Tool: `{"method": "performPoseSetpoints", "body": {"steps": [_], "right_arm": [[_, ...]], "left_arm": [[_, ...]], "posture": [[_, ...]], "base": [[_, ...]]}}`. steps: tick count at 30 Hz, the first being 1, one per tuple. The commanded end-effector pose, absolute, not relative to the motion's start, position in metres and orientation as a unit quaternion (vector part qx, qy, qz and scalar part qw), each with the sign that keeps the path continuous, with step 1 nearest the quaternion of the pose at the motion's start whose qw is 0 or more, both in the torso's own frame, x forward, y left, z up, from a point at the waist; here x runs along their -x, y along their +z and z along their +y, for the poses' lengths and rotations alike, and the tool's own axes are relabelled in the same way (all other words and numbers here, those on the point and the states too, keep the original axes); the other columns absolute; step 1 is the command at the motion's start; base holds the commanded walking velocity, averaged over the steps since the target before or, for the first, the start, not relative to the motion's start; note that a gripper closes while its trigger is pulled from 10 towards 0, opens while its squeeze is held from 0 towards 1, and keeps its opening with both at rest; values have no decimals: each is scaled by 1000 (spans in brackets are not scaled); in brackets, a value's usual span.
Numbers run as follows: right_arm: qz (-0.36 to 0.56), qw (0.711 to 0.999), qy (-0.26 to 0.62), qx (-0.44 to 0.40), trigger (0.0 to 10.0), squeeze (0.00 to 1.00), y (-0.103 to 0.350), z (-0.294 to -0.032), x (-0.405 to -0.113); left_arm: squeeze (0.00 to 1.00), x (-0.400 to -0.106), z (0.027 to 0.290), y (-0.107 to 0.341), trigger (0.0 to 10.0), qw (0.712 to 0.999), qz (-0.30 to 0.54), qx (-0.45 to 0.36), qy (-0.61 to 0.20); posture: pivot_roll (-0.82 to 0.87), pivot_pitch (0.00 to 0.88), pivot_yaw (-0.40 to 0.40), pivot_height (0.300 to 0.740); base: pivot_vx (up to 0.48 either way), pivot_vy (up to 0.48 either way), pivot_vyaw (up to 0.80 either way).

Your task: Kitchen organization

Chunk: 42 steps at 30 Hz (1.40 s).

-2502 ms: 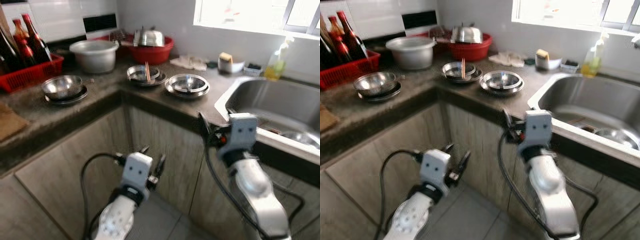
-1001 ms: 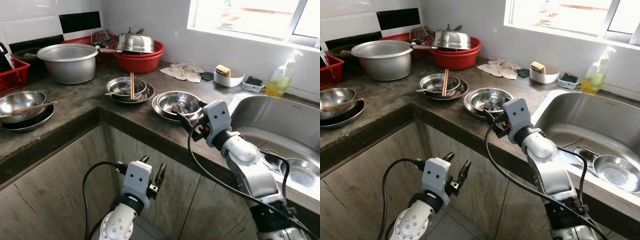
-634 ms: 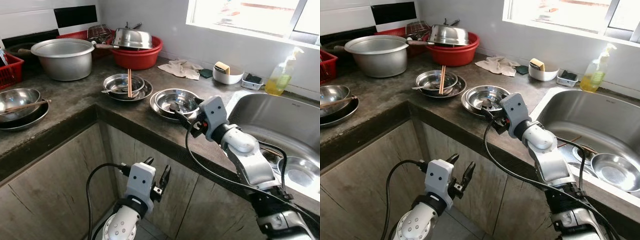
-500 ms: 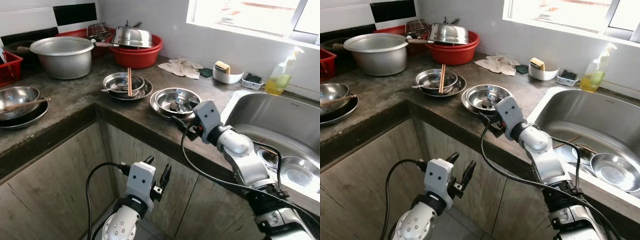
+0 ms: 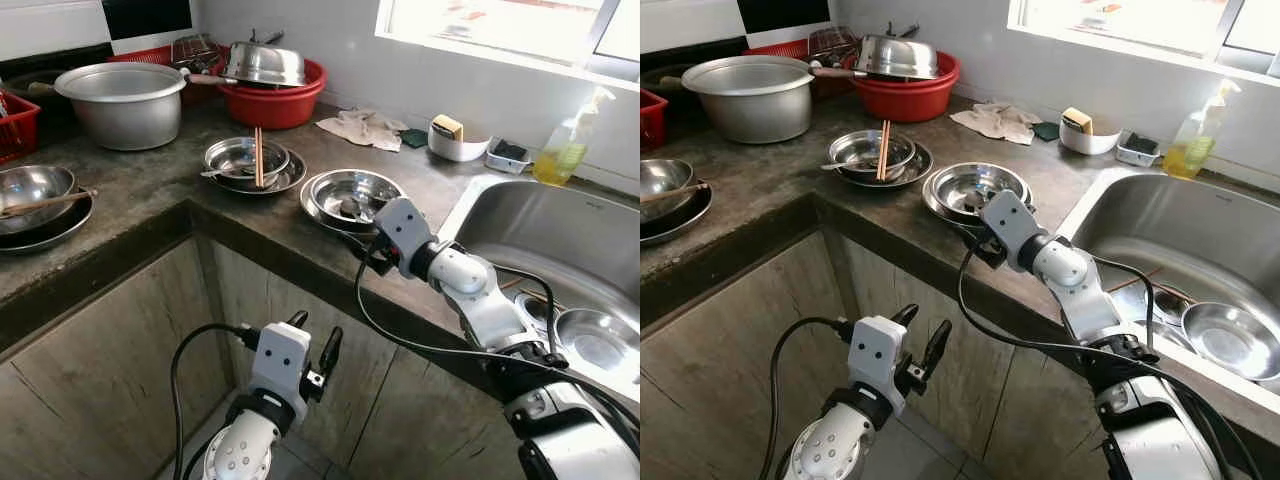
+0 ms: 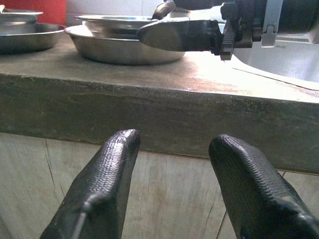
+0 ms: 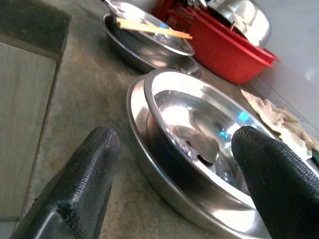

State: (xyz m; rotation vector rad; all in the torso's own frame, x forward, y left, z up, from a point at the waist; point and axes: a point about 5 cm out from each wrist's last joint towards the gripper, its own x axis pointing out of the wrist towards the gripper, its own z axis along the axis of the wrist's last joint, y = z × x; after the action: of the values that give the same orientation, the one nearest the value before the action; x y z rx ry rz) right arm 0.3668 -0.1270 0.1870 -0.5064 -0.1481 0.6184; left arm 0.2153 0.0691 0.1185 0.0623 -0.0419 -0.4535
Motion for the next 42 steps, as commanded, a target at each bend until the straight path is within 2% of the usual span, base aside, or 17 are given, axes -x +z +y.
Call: {"method": "performPoseSetpoints", "body": {"steps": [1, 5, 6, 7, 8, 9, 10, 11, 12, 24, 25, 26, 27, 28, 29, 33, 42], "right_arm": [[-83, 914, 301, 258, 9647, 0, 193, -126, -371], [-84, 914, 300, 259, 9725, 0, 193, -126, -372], [-83, 914, 300, 260, 8784, 0, 193, -126, -373], [-84, 914, 300, 262, 2627, 0, 193, -126, -374], [-84, 914, 300, 262, 2627, 0, 193, -126, -374], [-85, 914, 297, 261, 0, 0, 193, -126, -375], [-85, 914, 296, 264, 9098, 0, 193, -126, -376], [-84, 914, 295, 265, 9098, 0, 194, -126, -377], [-85, 914, 295, 265, 10000, 0, 194, -126, -378], [-90, 915, 289, 268, 10000, 0, 197, -126, -384], [-90, 915, 289, 268, 9255, 0, 198, -126, -384], [-90, 915, 289, 268, 9255, 0, 197, -126, -384], [-94, 915, 286, 268, 3804, 0, 198, -126, -385], [-96, 917, 281, 266, 2627, 0, 198, -127, -385], [-98, 919, 277, 264, 0, 0, 198, -127, -385], [-89, 913, 271, 291, 0, 0, 197, -128, -387], [-108, 921, 265, 266, 0, 0, 204, -127, -388]], "left_arm": [[0, -214, 67, 123, 10000, 974, -24, -26, -225], [0, -214, 67, 123, 10000, 974, -25, -26, -224], [0, -214, 67, 123, 10000, 974, -25, -26, -224], [0, -214, 67, 123, 10000, 974, -25, -26, -223], [0, -214, 67, 123, 10000, 974, -25, -26, -223], [0, -214, 67, 123, 10000, 974, -25, -26, -223], [0, -214, 66, 123, 10000, 974, -25, -26, -223], [0, -214, 66, 123, 10000, 974, -25, -26, -223], [0, -214, 66, 123, 10000, 974, -25, -26, -222], [0, -215, 66, 122, 10000, 975, -25, -27, -221], [0, -215, 66, 122, 10000, 975, -25, -27, -221], [0, -215, 66, 122, 10000, 975, -25, -27, -221], [0, -215, 66, 122, 10000, 975, -25, -27, -221], [0, -216, 66, 122, 10000, 975, -26, -27, -221], [0, -216, 65, 122, 10000, 975, -26, -27, -221], [0, -216, 66, 122, 10000, 975, -26, -50, -216], [0, -217, 63, 125, 10000, 975, -31, -33, -218]], "posture": [[12, 47, -107, 740], [13, 46, -109, 740], [13, 46, -109, 740], [13, 46, -109, 740], [13, 46, -109, 740], [13, 46, -109, 740], [13, 46, -111, 740], [13, 46, -111, 740], [14, 45, -112, 740], [16, 30, -115, 740], [16, 26, -118, 740], [16, 25, -119, 740], [16, 25, -119, 740], [16, 24, -119, 740], [16, 24, -119, 740], [19, 15, -121, 740], [21, 8, -120, 740]], "base": [[0, 0, 0], [0, 0, 0], [0, 0, 0], [0, 0, 0], [0, 0, 0], [0, 0, 0], [0, 0, 0], [0, 0, 0], [0, 0, 0], [0, 0, 0], [0, 0, 0], [0, 0, 0], [0, 0, 0], [0, 0, 0], [0, 0, 0], [0, 0, 0], [0, 0, 0]]}}
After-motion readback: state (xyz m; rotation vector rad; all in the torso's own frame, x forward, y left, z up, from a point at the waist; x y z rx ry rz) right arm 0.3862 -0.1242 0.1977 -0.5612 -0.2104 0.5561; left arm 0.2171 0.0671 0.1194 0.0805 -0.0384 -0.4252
